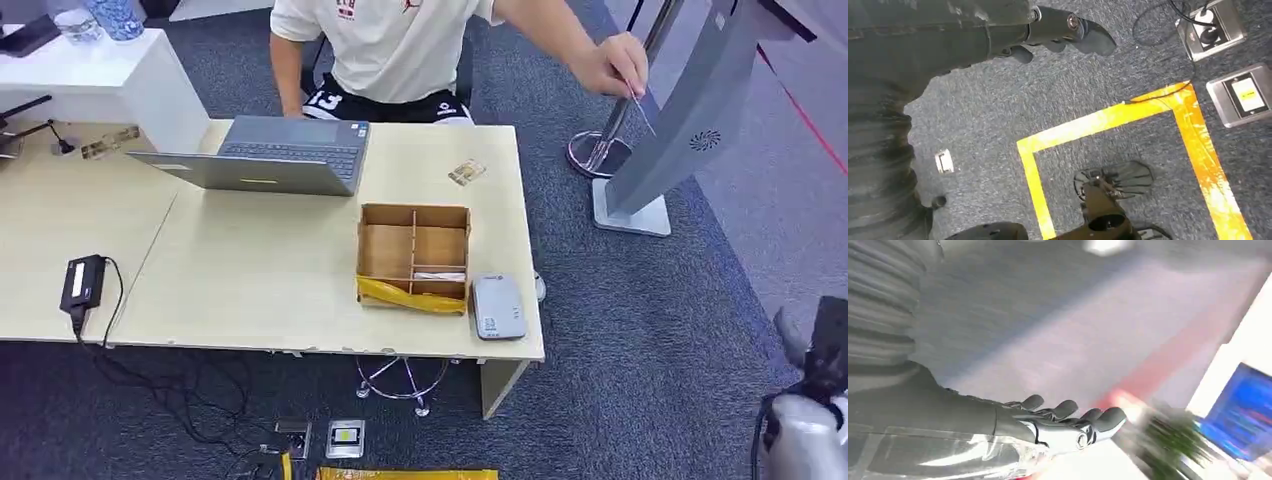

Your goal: Pass the card to the sensor for recognition and then transmit it.

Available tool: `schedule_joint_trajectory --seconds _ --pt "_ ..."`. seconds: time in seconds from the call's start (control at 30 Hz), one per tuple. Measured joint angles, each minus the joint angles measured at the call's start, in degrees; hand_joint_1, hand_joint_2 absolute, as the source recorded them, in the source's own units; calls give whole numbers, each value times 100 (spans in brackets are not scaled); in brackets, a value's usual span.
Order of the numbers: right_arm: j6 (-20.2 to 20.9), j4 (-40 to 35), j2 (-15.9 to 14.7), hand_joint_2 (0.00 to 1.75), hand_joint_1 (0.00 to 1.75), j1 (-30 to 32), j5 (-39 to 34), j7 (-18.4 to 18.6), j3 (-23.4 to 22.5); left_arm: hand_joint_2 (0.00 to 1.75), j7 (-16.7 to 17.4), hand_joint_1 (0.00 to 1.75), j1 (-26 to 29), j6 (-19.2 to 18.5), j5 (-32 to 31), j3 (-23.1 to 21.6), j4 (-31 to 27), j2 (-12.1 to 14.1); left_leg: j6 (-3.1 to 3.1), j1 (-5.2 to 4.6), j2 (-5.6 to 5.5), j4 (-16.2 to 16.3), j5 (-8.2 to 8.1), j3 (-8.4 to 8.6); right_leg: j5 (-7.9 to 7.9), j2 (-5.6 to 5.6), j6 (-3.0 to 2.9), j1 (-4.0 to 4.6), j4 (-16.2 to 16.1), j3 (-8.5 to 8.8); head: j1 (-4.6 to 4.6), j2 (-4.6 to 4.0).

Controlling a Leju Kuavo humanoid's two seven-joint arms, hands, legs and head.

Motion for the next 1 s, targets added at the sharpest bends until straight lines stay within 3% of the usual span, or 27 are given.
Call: schedule_joint_trajectory --seconds 0.17,0.23,0.33,0.47,0.6,0.73,0.9,1.0 --pt "22 -1716 -131 175 0 -815 1178 378 -168 175 -131 0 -3 -11 70 0 0 -2 0 1 -7 0 9 0 0 -5 -1 1 10 -2 -9 -2" --pt "227 -2328 -111 175 0 -1160 1744 614 -98 175 -138 0 -16 -24 74 0 0 -13 -3 3 -16 0 11 -1 0 -12 -1 2 11 -2 -2 -2" --pt "1089 -3104 81 175 0 -1501 2658 1014 201 175 -161 0 -38 -119 72 0 0 -37 -5 6 -19 -3 13 -6 0 -15 -2 8 16 3 0 -2" --pt "2441 -3994 658 175 0 -1594 3649 1317 929 175 -277 0 -147 -334 50 0 0 -24 -7 12 -26 -3 21 0 -2 -23 -4 16 16 2 0 0" --pt "3271 -4394 1213 175 0 -1533 3879 1459 1674 175 -297 0 -168 -358 55 -2 0 -20 -17 15 -51 -4 27 -6 -3 -42 -6 19 17 1 -4 -2" --pt "4364 -4357 1630 175 0 -1395 3647 1862 2306 175 -297 0 -207 -343 101 -2 0 -17 -17 14 -52 -4 27 -10 -4 -43 -7 18 17 -2 -2 -2" --pt "4555 -4198 1891 175 0 -1314 3614 1945 2853 175 -236 0 -217 -345 107 -4 0 -13 -17 12 -52 -3 27 -14 -4 -42 -7 16 14 -7 -2 0" --pt "4446 -4054 2011 175 0 -1306 3527 2035 3010 175 -234 0 -216 -343 105 -9 0 -11 -16 12 -51 -3 26 -14 -4 -42 -7 16 13 -7 0 0"
